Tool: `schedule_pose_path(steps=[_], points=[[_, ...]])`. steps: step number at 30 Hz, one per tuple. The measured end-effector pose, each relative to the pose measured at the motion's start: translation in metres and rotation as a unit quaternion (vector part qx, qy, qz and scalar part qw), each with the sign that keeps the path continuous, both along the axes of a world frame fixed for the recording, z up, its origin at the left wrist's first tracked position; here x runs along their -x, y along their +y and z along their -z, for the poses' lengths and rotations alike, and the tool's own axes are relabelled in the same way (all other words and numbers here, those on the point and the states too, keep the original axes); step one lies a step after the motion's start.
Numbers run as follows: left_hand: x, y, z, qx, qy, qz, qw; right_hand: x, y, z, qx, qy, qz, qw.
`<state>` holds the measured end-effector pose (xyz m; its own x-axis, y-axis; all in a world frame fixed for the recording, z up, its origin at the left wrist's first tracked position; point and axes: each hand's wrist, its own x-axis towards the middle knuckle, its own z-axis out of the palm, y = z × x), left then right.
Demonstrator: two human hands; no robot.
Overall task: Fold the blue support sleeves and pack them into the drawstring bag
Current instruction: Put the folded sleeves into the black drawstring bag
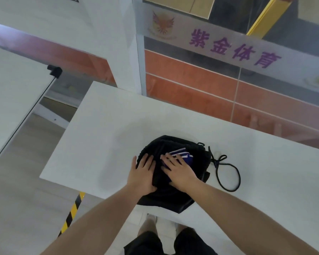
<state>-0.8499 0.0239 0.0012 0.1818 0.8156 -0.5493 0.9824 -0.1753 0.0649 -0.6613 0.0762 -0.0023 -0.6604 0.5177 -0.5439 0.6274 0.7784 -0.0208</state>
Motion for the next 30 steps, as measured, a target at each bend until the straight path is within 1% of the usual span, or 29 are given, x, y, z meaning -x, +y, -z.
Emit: schedule_pose_path(steps=[3,5,7,9,11,13,15,18,20,23,27,30], points=[[0.005,0.000,0.002,0.023,0.021,-0.001,1.000,-0.005,0.012,-0.005,0.029,-0.012,-0.008,0.999],[0.010,-0.001,0.003,0.031,0.036,0.000,0.999,-0.016,0.020,-0.010,0.051,-0.024,0.011,0.998],[0.014,0.000,0.002,0.024,0.034,0.003,0.999,-0.026,0.026,-0.014,0.072,-0.027,0.039,0.996],[0.014,0.002,-0.001,-0.002,0.023,0.019,1.000,-0.030,0.027,-0.016,0.070,-0.029,0.030,0.997],[0.008,0.005,-0.008,-0.048,0.006,0.047,0.998,-0.029,0.024,-0.019,0.055,0.003,0.010,0.998],[0.000,0.009,-0.018,-0.093,-0.027,0.072,0.993,-0.028,0.018,-0.027,0.037,0.073,-0.009,0.997],[-0.009,0.013,-0.028,-0.114,-0.065,0.093,0.987,-0.032,0.014,-0.036,0.017,0.119,-0.019,0.993],[-0.024,0.024,-0.044,-0.145,-0.092,0.132,0.976,-0.053,0.010,-0.062,-0.025,0.137,-0.009,0.990],[-0.037,0.033,-0.056,-0.159,-0.101,0.166,0.968,-0.074,0.007,-0.081,-0.053,0.142,0.012,0.988],[-0.069,0.046,-0.073,-0.169,-0.112,0.199,0.959,-0.116,0.001,-0.100,-0.086,0.126,0.063,0.986],[-0.134,0.053,-0.091,-0.163,-0.139,0.238,0.947,-0.184,-0.018,-0.114,-0.117,0.085,0.167,0.975],[-0.196,0.049,-0.099,-0.148,-0.138,0.288,0.936,-0.241,-0.049,-0.131,-0.111,0.072,0.255,0.958]])
